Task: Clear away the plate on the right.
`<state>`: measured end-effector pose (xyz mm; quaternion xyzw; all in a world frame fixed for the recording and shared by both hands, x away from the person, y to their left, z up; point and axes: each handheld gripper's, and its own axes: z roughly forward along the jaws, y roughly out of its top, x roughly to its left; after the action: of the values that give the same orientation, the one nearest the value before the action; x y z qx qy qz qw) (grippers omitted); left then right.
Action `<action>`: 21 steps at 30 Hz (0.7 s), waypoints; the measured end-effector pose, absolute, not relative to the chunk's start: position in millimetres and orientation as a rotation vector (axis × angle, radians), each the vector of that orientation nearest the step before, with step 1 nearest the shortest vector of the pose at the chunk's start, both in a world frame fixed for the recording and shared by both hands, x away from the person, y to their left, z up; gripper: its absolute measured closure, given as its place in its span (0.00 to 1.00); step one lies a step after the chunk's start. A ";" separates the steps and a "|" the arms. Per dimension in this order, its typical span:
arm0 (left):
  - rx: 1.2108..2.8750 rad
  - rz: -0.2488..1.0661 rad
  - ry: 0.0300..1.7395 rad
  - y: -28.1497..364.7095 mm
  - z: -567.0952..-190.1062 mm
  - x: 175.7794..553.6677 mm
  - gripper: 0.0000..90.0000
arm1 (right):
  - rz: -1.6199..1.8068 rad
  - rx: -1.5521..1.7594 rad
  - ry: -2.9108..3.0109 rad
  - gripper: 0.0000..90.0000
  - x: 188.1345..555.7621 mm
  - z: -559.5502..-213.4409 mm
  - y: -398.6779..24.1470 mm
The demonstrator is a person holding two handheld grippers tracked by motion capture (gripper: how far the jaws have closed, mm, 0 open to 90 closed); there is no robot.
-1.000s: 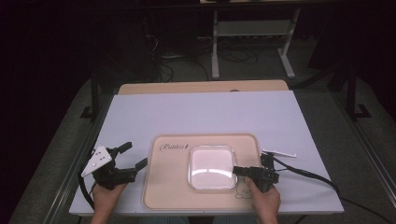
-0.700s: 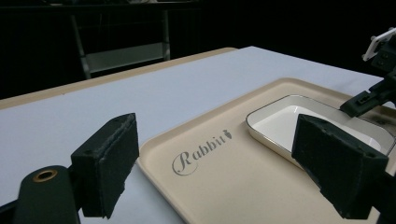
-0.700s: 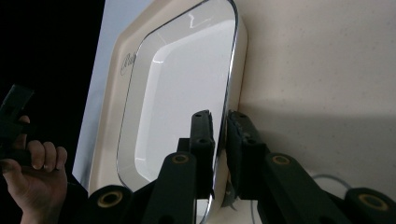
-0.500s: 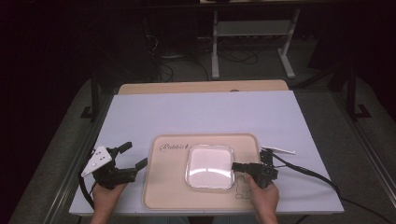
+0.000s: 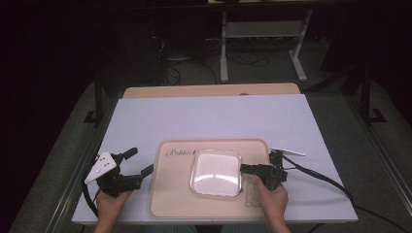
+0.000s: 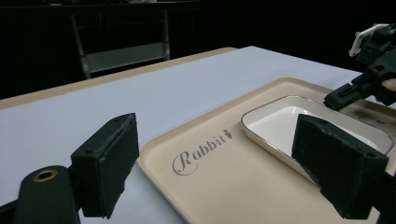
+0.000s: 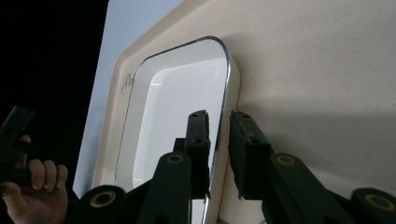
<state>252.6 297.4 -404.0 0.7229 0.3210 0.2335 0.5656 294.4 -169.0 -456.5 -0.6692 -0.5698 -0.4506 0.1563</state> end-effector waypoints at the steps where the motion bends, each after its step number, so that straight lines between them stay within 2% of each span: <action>1: 1.700 0.549 0.755 297.4 -404.0 252.6 0.16 | -1.290 -1.916 -1.631 0.84 294.4 -456.5 -169.0; 8: 1.701 0.547 0.755 296.9 -404.2 253.0 0.16 | -1.287 -1.941 -1.621 0.80 302.8 -457.8 -168.4; 14: 1.697 0.544 0.756 296.7 -404.4 253.4 0.16 | -1.276 -1.917 -1.725 0.76 285.2 -457.0 -164.7; 21: 1.708 0.541 0.751 294.1 -404.6 253.7 0.16 | -1.260 -1.893 -1.772 0.80 278.8 -459.3 -161.2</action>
<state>253.7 294.1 -404.6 0.7258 0.3190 0.2300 0.5644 278.8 -161.2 -459.3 -0.6513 -0.6095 -0.4333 0.1292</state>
